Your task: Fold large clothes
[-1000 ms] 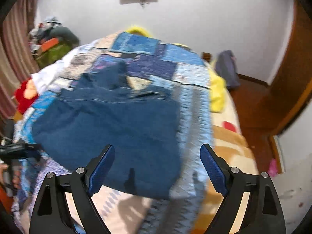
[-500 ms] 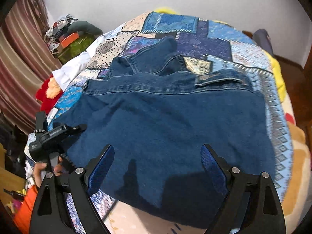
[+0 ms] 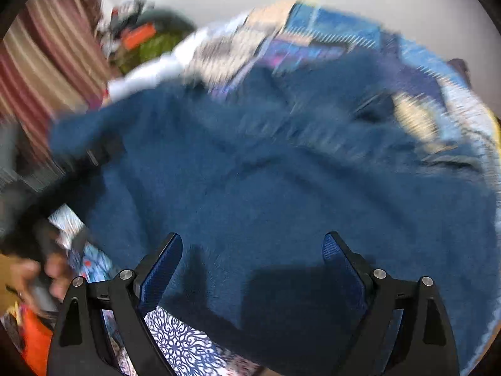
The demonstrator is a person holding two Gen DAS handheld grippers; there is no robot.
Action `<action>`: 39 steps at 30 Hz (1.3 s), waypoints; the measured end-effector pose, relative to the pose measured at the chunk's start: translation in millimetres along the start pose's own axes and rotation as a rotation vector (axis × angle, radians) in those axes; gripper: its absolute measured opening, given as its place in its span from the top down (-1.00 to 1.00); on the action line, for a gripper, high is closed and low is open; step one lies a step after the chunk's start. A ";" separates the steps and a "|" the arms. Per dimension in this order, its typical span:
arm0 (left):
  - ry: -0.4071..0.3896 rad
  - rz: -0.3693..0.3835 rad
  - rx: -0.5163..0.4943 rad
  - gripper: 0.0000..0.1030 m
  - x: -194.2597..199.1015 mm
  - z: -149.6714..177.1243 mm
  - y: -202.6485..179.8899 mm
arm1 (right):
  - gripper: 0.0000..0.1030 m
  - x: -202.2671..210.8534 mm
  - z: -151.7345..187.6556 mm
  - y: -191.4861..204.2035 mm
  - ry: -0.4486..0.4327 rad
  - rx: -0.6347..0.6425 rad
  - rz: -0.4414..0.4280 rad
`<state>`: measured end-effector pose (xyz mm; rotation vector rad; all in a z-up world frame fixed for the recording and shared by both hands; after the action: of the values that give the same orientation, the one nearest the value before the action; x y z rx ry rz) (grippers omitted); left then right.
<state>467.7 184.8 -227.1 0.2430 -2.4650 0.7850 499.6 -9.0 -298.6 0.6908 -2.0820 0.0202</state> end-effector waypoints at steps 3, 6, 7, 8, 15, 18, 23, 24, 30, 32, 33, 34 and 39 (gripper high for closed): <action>-0.007 -0.008 -0.111 0.44 5.1 -4.3 -33.0 | -0.80 -24.7 13.4 11.9 0.030 0.064 0.035; -0.037 0.002 -0.213 0.45 5.9 -11.2 -72.8 | -0.80 -14.1 7.3 9.7 0.059 0.030 -0.021; -0.043 0.021 -0.235 0.45 8.0 -12.1 -85.9 | -0.80 -4.1 4.4 3.4 0.055 -0.016 -0.065; -0.056 0.047 -0.266 0.45 11.5 -12.5 -104.0 | -0.80 6.6 1.9 -4.2 0.037 -0.060 -0.091; -0.105 0.171 -0.548 0.46 24.9 27.1 -242.5 | -0.80 128.1 17.5 -128.3 -0.155 -0.298 0.043; -0.054 0.201 -0.706 0.46 16.0 85.4 -288.7 | -0.80 169.3 38.8 -170.8 -0.193 -0.332 0.138; 0.114 0.218 -0.933 0.46 -6.5 189.7 -298.1 | -0.80 225.3 83.8 -220.0 -0.218 -0.410 0.206; 0.146 0.205 -0.973 0.46 -9.3 205.6 -292.9 | -0.80 230.9 87.6 -223.8 -0.220 -0.418 0.215; 0.204 0.184 -1.057 0.36 8.1 228.7 -274.3 | -0.80 253.0 114.9 -226.4 -0.223 -0.442 0.208; 0.238 0.201 -1.051 0.19 17.6 230.6 -269.5 | -0.80 252.5 113.6 -220.4 -0.222 -0.428 0.198; 0.258 0.221 -1.043 0.00 22.8 229.4 -266.8 | -0.80 252.3 113.1 -219.3 -0.223 -0.423 0.192; 0.289 0.259 -1.023 -0.26 29.2 228.3 -264.9 | -0.80 253.7 109.0 -215.0 -0.229 -0.415 0.183; 0.314 0.339 -0.935 -0.62 69.8 214.0 -258.0 | -0.83 260.8 77.5 -174.8 -0.285 -0.352 0.117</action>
<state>398.2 -150.1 -211.4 -0.6008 -2.3089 -0.2550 413.0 -298.7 -183.9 0.3719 -2.3146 -0.3900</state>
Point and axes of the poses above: each gripper's, at about its wrist camera, not at the fingertips, and x roughly against the way its jaws point, y to its left, z to its underside, the point moved 8 cm from there along -x, roughly the way its jaws point, and after that the axes turned 8 degrees about -y, right-handed, at the moved point
